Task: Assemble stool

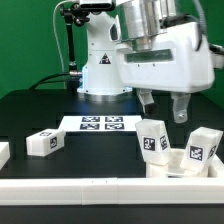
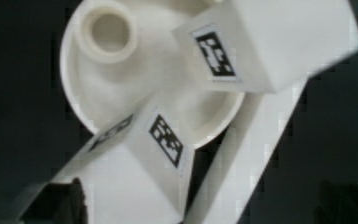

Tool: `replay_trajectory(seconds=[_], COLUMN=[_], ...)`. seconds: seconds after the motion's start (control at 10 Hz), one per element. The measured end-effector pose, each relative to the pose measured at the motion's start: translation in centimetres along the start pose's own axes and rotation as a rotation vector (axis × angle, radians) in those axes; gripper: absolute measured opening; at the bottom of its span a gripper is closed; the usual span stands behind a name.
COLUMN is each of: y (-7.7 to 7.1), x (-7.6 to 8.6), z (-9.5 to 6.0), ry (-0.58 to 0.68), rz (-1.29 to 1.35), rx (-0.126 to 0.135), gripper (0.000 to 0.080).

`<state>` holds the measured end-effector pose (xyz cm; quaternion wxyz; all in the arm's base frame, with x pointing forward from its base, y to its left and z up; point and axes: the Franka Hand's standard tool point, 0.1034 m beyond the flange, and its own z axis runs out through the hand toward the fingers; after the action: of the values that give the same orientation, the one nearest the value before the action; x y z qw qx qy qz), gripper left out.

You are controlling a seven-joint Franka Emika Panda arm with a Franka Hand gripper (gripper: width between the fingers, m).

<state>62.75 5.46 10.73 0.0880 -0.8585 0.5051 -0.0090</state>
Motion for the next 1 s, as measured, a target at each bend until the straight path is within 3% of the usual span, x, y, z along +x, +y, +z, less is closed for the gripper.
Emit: replay_trajectory(seconds=[0.9, 1.0], y=[0.03, 0.06], x=[0.05, 0.22], z=[0.00, 0.03], ry=[0.007, 0.021], rz=[-0.564, -0.730], rx=[-0.009, -0.019], gripper=[0.0649, 0.0649])
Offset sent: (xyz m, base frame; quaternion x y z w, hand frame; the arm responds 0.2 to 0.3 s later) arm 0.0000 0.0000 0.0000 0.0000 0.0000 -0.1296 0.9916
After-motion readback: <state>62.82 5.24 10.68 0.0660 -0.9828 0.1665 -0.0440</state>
